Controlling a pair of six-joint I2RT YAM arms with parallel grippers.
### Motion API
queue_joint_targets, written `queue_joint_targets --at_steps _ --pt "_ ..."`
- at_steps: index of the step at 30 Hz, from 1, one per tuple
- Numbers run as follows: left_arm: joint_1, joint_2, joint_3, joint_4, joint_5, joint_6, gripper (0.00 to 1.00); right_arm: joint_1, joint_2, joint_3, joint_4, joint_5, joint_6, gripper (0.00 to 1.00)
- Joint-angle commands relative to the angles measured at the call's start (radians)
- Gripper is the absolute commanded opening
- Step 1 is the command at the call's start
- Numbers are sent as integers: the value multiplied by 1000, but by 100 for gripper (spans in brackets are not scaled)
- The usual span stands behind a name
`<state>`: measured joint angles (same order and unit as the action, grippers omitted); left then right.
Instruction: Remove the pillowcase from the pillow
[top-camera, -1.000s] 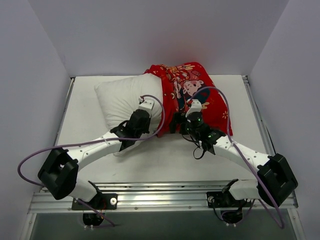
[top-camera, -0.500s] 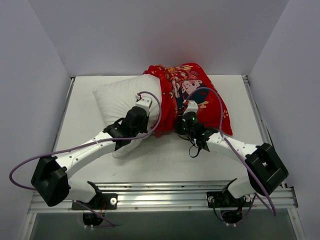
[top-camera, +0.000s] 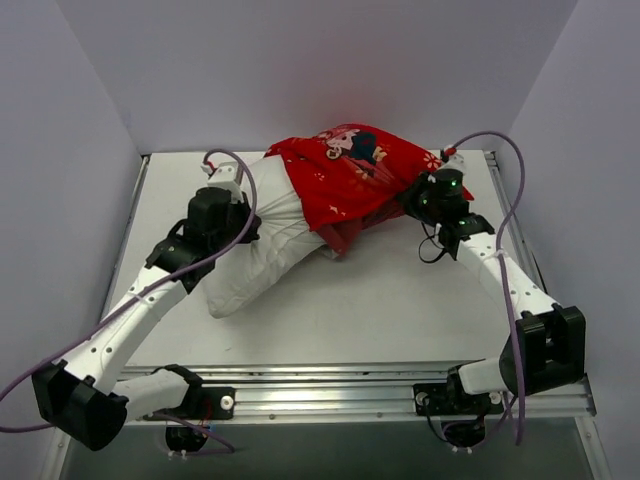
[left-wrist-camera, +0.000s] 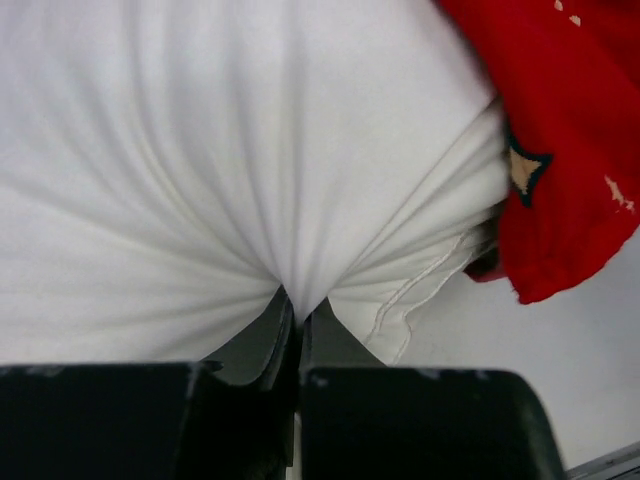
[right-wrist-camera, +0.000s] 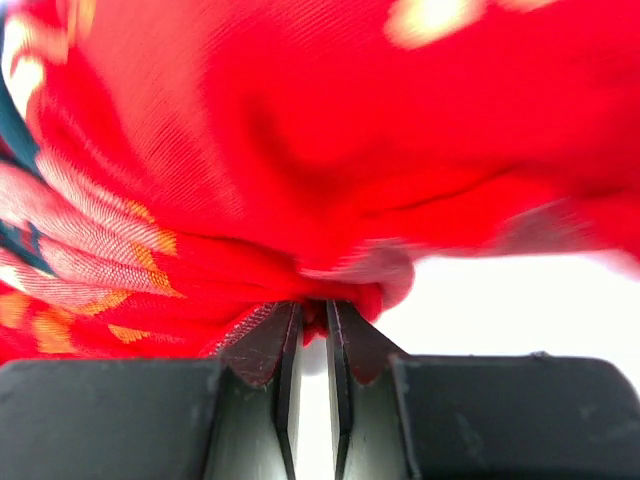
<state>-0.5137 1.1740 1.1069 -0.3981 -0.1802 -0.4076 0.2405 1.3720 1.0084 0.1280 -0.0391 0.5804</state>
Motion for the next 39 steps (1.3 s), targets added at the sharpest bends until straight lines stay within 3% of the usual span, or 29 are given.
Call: queue_joint_targets --at_steps 1,6,8,11,12,15,16,19,24,26,27,28,30,32,34,36,39 --pt "164 -117 96 -209 -225 18 2 -232 -48 123 -70 349 -4 0" --pt "308 -149 185 -288 -263 21 2 -322 -77 262 -142 373 -10 0" --pt "316 -155 203 -286 -268 50 2 -328 -100 277 -163 364 -24 0" --pt "307 -180 194 -239 -145 85 2 -319 -129 262 -177 230 -44 0" --pt "294 -192 176 -198 -46 90 2 -311 -142 219 -174 185 -36 0" --pt "184 -246 82 -150 42 76 2 -247 -212 125 -146 67 -33 0" --pt "102 -260 36 -143 73 50 2 -209 -244 78 -143 58 -49 0" --pt "-38 -310 -45 -140 71 -2 2 -104 -278 29 -169 -13 -82 1" --pt "-127 -379 -166 -154 105 -95 2 103 -274 -7 -188 -36 -99 19" --pt "-140 -402 -215 -157 140 -132 15 215 -240 -4 -195 13 -106 23" --pt "-140 -408 -222 -168 148 -140 26 244 -223 4 -202 25 -112 29" --pt "-140 -415 -223 -177 151 -145 56 285 -194 15 -209 36 -117 33" --pt "-140 -419 -175 -218 127 -142 78 318 -165 59 -229 76 -140 42" --pt "-137 -380 -110 -251 82 -138 94 361 -117 107 -249 100 -168 47" --pt "-132 -331 5 -289 9 -143 100 387 -67 189 -280 128 -217 52" --pt "-112 -231 80 -311 -54 -149 94 416 -38 258 -291 163 -264 57" --pt "18 -71 215 -294 -6 -177 94 433 15 309 -298 177 -298 63"
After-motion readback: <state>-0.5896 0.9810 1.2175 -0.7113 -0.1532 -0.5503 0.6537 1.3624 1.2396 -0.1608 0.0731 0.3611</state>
